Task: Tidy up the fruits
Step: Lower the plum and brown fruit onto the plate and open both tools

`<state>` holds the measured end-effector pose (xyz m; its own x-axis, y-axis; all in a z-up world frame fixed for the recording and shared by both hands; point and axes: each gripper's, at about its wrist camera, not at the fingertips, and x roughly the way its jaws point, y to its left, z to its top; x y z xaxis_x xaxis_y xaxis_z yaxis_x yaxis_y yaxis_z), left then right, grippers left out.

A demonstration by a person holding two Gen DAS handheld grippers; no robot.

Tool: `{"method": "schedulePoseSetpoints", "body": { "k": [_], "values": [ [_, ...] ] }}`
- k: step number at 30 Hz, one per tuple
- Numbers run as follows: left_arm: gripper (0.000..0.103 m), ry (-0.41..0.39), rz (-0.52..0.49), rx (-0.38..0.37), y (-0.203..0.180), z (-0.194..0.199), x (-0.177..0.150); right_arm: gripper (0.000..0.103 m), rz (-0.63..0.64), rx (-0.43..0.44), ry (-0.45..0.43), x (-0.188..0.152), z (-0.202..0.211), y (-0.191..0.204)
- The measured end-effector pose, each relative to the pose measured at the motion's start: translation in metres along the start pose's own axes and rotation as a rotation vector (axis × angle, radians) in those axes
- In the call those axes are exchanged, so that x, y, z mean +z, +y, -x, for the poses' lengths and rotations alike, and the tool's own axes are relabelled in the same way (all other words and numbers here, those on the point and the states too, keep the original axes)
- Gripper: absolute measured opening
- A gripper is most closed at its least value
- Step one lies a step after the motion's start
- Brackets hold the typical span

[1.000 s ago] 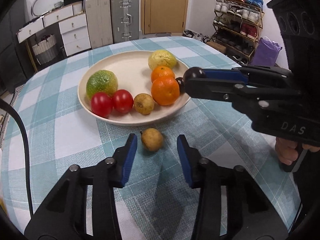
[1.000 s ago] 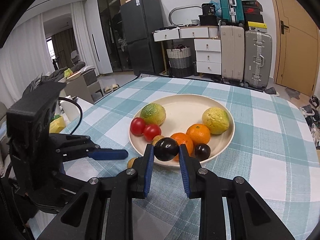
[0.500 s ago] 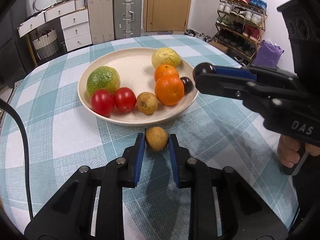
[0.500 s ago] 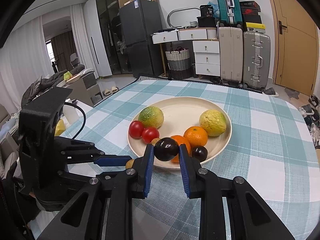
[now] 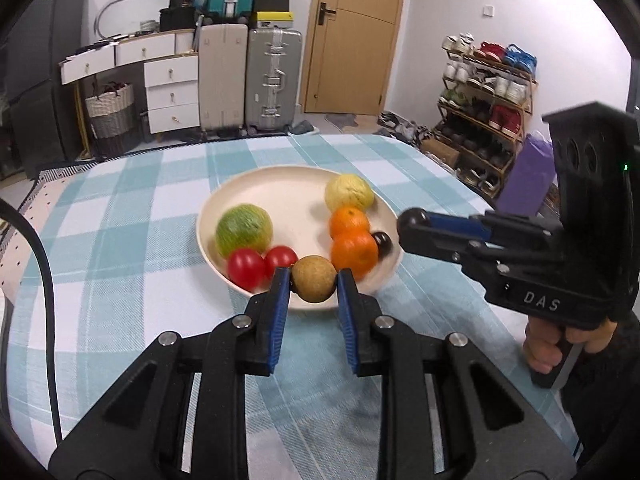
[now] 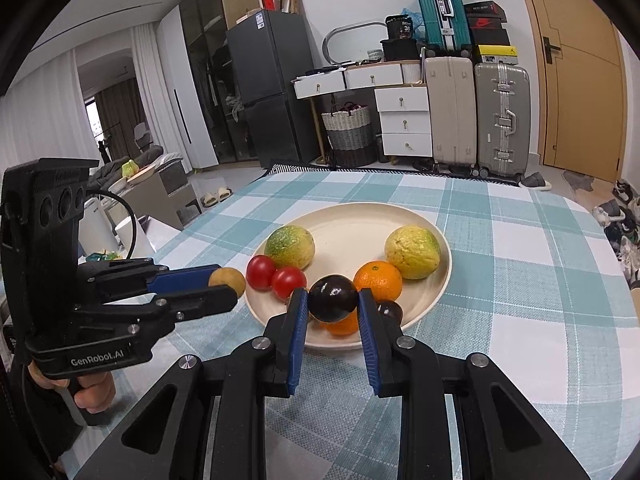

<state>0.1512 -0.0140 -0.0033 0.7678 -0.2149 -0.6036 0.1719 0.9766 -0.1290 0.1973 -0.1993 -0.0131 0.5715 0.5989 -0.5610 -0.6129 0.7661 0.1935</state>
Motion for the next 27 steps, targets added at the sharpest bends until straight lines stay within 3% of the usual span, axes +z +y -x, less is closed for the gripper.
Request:
{"method": "schedulePoseSetpoints", "body": {
  "k": [7,15,27],
  "values": [
    [0.022,-0.043,-0.003,0.043,0.004,-0.005,0.020,0.026,-0.026,-0.046,0.019,0.011,-0.011,-0.003],
    [0.022,-0.021,-0.009,0.032,0.004,-0.035,0.034,0.026,-0.035,-0.059,0.040,0.023,-0.033,-0.005],
    [0.022,-0.007,-0.033,0.059,0.000,-0.064,0.031,0.026,-0.062,-0.044,0.044,0.027,-0.049,-0.015]
  ]
}}
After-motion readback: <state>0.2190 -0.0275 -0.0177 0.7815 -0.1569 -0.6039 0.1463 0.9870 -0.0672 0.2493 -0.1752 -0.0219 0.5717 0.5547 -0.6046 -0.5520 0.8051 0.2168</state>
